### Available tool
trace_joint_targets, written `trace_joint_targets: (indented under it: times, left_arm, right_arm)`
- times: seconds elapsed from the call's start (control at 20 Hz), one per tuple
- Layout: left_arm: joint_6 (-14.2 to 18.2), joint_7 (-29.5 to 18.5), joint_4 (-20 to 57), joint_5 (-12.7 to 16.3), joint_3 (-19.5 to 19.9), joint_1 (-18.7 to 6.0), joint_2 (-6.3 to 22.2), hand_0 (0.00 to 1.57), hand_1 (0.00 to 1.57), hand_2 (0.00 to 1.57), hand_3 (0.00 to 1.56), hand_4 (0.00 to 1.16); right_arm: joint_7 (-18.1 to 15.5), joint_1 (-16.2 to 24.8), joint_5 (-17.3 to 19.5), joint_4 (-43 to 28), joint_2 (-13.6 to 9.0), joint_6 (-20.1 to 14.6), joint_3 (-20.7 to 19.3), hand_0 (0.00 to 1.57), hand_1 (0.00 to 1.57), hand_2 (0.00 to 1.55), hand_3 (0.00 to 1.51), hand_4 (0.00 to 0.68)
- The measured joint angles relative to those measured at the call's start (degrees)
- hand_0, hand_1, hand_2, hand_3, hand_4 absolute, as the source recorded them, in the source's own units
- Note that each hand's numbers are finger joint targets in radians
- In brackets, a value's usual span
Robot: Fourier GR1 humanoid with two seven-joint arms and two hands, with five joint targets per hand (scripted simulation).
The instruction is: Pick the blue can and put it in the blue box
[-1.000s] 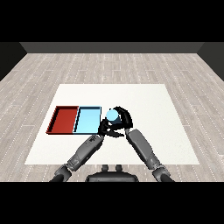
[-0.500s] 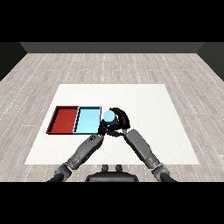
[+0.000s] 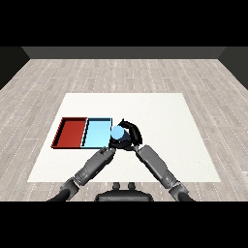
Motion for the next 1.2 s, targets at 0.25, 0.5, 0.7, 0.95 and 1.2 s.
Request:
trace_joint_targets:
  times: [0.25, 0.5, 0.7, 0.95, 1.2]
  left_arm:
    - [5.0, -0.6, 2.3, 3.5, -1.8, -1.3, -0.1, 1.57, 1.57, 1.57, 1.49, 1.15]
    - [10.1, 0.7, 2.4, 4.6, -4.2, -1.9, 0.3, 1.57, 1.57, 1.55, 1.46, 1.13]
    - [12.3, 2.0, 2.1, 3.9, -4.3, -2.2, 0.2, 1.57, 1.57, 1.56, 1.47, 1.14]
    - [12.9, 2.6, 2.1, 2.1, -2.6, -2.7, 0.5, 1.57, 1.57, 1.56, 1.47, 1.14]
    - [12.8, 3.0, 2.9, -0.2, -1.1, -2.2, -0.3, 1.57, 1.57, 1.56, 1.47, 1.14]
  right_arm:
    - [-1.0, 0.2, -0.7, 0.2, -0.5, 0.6, -0.2, 1.42, 1.42, 1.46, 1.37, 0.513]
    - [-1.1, -0.1, -1.2, -0.1, -0.7, -0.9, 0.9, 1.42, 1.42, 1.45, 1.37, 0.529]
    - [-0.9, 0.6, -0.6, -0.8, -0.4, 0.0, 0.0, 1.43, 1.43, 1.46, 1.38, 0.528]
    - [0.0, -1.0, -1.9, -0.5, -0.1, -0.7, -0.1, 0.72, 0.72, 0.72, 0.25, 0.110]
    - [1.1, -1.1, 1.1, 0.6, 0.3, -1.1, -0.3, 0.00, 0.00, 0.00, 0.00, 0.000]
